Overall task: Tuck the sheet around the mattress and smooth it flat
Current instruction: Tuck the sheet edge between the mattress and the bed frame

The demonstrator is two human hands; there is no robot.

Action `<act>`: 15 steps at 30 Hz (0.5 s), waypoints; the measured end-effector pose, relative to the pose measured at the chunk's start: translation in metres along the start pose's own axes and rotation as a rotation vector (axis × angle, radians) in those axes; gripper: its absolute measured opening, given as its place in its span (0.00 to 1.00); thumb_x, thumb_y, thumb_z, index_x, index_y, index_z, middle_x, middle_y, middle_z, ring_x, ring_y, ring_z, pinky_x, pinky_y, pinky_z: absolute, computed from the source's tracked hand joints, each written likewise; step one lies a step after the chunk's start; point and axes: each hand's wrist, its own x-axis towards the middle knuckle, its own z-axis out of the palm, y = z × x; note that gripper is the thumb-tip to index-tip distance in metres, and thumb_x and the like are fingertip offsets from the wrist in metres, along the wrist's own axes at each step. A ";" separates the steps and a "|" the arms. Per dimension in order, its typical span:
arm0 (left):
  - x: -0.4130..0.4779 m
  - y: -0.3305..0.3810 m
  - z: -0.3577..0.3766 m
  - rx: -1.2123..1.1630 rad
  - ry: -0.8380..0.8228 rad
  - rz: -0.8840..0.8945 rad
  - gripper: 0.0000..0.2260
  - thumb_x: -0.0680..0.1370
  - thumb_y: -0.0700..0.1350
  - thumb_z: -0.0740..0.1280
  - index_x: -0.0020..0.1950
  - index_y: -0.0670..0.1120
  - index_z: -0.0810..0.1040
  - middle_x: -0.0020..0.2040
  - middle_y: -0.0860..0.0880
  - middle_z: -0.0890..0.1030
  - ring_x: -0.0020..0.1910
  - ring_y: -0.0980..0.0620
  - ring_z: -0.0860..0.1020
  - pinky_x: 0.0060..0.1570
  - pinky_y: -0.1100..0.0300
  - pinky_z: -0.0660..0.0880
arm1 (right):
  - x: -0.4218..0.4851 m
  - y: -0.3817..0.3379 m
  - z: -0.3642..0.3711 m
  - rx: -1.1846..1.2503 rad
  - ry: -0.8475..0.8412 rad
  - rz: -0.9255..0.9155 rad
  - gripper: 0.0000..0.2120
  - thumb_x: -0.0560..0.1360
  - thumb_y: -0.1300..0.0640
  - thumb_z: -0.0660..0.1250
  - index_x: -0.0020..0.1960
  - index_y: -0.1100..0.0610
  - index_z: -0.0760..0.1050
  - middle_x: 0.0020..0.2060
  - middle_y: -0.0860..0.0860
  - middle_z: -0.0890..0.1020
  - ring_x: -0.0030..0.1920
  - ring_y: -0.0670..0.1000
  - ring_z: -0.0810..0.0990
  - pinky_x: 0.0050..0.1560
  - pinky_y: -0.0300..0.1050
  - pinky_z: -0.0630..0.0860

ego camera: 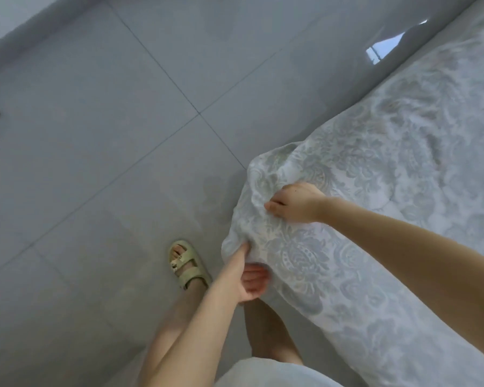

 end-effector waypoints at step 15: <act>0.006 -0.039 0.002 -0.729 0.100 0.536 0.04 0.78 0.44 0.65 0.50 0.46 0.79 0.50 0.45 0.82 0.52 0.46 0.81 0.58 0.48 0.76 | 0.014 -0.055 -0.001 -0.013 -0.346 0.076 0.28 0.80 0.38 0.44 0.69 0.51 0.70 0.68 0.52 0.72 0.70 0.55 0.67 0.70 0.51 0.59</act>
